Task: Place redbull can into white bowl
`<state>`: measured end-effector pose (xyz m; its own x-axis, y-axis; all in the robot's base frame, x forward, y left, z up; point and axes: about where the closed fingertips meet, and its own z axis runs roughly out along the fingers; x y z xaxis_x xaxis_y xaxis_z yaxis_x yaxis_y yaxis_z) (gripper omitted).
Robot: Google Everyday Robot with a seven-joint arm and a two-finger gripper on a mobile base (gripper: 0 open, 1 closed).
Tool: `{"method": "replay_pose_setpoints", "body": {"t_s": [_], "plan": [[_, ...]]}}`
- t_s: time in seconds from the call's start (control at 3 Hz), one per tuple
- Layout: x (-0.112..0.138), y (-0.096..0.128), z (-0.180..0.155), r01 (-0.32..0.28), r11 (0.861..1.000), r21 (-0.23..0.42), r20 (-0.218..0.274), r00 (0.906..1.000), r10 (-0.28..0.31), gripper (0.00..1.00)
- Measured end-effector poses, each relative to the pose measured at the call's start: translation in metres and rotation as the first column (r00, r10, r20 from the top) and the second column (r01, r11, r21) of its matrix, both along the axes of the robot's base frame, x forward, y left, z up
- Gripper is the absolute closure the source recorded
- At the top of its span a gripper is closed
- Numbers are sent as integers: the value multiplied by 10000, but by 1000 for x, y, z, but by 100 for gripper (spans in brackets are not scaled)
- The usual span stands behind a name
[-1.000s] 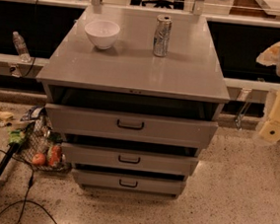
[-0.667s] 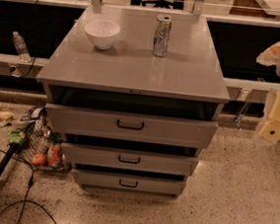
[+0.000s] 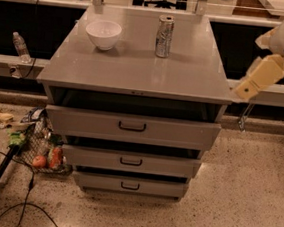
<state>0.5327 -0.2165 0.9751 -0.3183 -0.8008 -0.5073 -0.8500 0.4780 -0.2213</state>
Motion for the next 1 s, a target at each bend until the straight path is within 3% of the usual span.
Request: {"method": "replay_pose_setpoints", "body": {"t_s": [0.33, 0.67, 1.0], "plan": [[57, 5, -8, 690, 9774, 1996, 614, 9947, -828, 0], [94, 15, -32, 1205, 9066, 4043, 730, 9839, -1634, 0], [119, 17, -25, 1413, 8654, 4807, 1257, 9656, -2275, 0]]}}
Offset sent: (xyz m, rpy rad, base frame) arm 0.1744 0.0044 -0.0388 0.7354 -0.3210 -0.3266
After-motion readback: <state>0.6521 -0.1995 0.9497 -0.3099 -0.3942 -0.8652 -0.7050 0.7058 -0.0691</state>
